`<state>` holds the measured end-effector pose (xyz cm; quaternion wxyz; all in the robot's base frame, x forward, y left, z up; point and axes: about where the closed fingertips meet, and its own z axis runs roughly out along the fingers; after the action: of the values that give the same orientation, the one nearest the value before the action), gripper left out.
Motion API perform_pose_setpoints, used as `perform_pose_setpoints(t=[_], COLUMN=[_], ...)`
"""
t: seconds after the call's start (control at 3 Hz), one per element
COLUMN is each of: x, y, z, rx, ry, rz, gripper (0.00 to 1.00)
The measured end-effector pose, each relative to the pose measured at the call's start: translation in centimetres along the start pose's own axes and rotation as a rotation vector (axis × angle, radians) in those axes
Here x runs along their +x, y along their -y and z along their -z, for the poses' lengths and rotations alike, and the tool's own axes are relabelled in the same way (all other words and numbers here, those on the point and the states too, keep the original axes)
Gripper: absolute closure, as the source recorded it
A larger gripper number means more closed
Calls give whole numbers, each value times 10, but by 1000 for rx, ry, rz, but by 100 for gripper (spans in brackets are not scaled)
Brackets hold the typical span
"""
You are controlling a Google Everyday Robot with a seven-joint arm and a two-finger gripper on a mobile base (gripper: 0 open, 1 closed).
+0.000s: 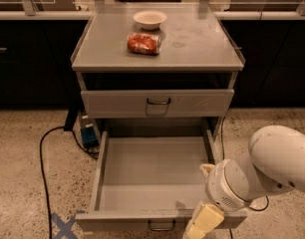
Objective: Close middle drawer
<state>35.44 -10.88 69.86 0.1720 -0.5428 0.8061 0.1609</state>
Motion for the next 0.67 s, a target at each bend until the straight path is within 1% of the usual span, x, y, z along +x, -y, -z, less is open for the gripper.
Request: perform_pose_setpoints(t=[0.33,0.67], x=[0,12], y=[0,-12], z=[0,-29], rx=[0,-16], ry=[0,20], rz=[0,-25], gripper=[0,0])
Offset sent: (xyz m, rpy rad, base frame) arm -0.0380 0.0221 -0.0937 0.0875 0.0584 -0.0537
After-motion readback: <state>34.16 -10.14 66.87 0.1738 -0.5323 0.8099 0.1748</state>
